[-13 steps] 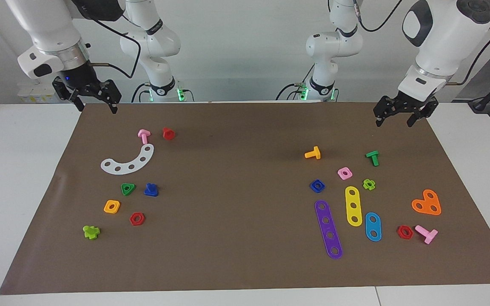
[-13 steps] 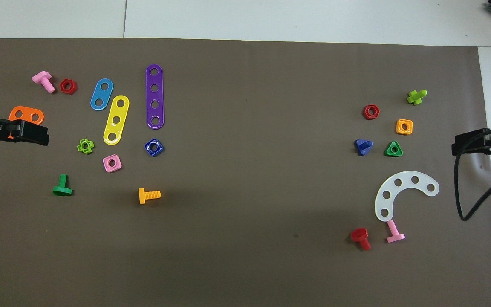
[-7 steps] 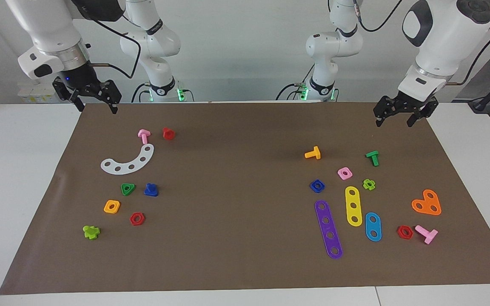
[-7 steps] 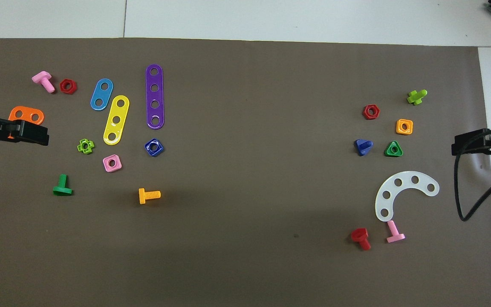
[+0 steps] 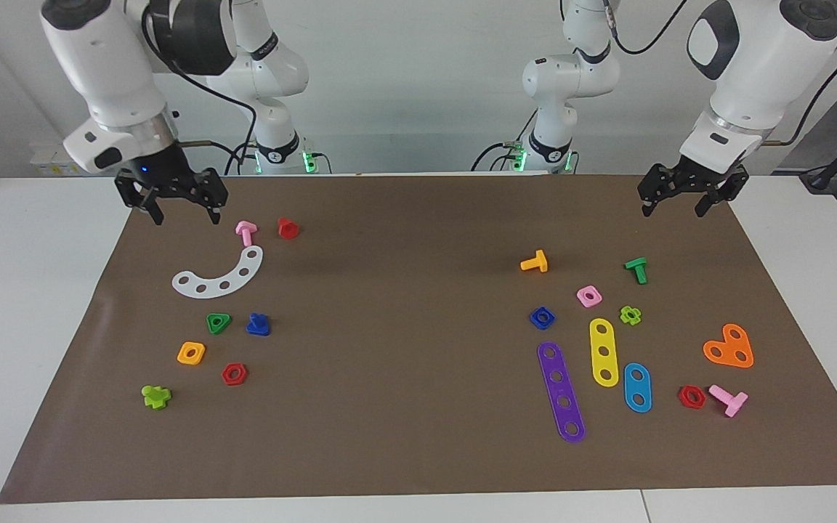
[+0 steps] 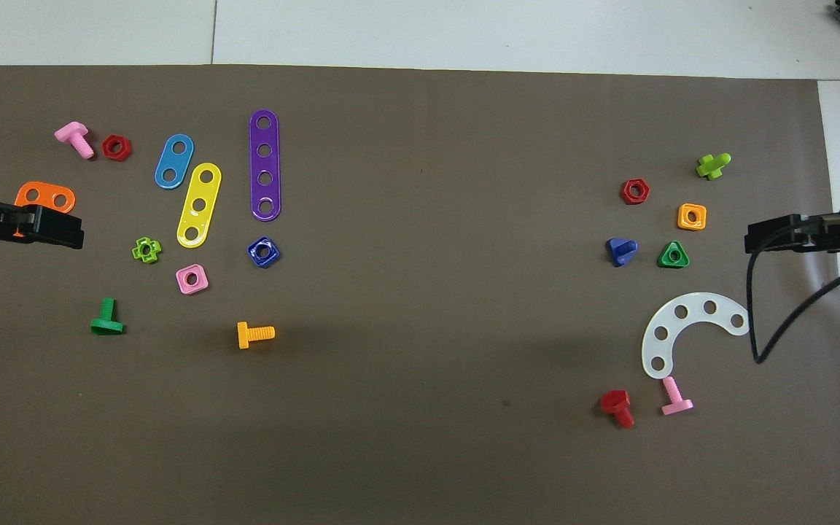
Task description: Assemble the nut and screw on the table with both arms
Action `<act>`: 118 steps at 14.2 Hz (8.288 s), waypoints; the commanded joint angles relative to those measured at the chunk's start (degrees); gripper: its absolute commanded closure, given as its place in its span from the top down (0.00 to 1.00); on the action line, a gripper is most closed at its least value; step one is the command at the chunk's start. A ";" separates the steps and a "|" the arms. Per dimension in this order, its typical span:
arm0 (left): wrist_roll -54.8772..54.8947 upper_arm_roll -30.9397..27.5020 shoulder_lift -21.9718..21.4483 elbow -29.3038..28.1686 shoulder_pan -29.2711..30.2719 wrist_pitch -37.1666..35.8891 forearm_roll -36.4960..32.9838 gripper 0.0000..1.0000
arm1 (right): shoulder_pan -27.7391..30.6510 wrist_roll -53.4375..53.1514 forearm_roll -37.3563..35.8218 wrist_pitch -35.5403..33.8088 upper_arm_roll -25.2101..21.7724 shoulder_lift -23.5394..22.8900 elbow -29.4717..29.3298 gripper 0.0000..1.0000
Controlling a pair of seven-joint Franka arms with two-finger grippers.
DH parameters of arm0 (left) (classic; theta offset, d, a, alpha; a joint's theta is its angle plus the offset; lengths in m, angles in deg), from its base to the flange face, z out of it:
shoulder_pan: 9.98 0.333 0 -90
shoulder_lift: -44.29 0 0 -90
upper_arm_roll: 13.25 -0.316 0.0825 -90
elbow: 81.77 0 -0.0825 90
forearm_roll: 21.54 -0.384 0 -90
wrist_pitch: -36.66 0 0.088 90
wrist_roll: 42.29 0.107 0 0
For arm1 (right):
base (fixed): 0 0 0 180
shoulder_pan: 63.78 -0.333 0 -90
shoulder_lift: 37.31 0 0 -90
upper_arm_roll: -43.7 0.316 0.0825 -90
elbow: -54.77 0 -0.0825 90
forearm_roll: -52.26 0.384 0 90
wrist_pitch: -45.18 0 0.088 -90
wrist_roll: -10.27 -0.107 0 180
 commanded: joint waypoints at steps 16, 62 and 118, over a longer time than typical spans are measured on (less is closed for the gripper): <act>0.55 0.55 -1.59 -1.79 1.02 0.30 0.30 1.00 | -0.42 12.81 2.12 28.82 -0.02 -13.66 14.87 0.50; 0.55 0.46 -1.59 -1.79 1.02 0.30 0.30 1.00 | -32.50 -51.08 -2.80 33.10 0.42 -26.05 -1.32 0.00; -44.78 0.55 17.38 -13.66 -13.31 33.86 -1.89 0.79 | 4.76 -4.41 -1.31 -20.14 0.42 6.55 -8.34 1.00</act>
